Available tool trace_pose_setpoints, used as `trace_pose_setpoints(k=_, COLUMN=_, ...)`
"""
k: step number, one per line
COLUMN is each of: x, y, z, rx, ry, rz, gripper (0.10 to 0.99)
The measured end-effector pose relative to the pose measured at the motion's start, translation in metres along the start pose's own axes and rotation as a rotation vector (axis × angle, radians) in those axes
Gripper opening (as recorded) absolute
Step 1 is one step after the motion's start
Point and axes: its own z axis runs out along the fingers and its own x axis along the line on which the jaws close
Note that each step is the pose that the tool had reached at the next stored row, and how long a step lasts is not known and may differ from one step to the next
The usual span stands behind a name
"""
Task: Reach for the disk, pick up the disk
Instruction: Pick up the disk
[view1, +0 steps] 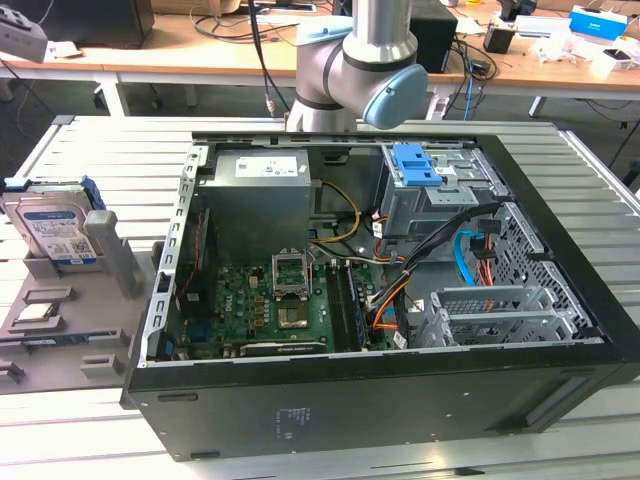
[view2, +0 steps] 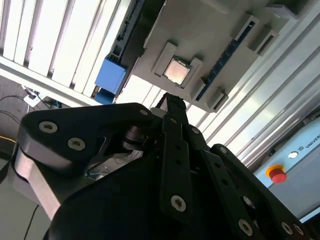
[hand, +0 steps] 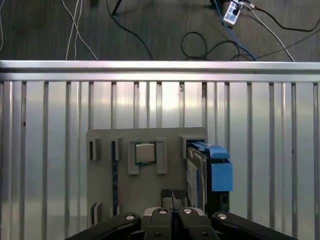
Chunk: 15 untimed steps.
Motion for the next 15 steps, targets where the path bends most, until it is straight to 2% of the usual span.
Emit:
trace_pose_setpoints(k=4, x=0.0, y=0.0, z=0.0, rx=-0.001, ry=-0.0013, rz=0.061, gripper=0.106)
trace_pose_setpoints(k=15, x=0.0, y=0.0, z=0.0001, rx=-0.001, ry=-0.0015, rz=0.066, gripper=0.114)
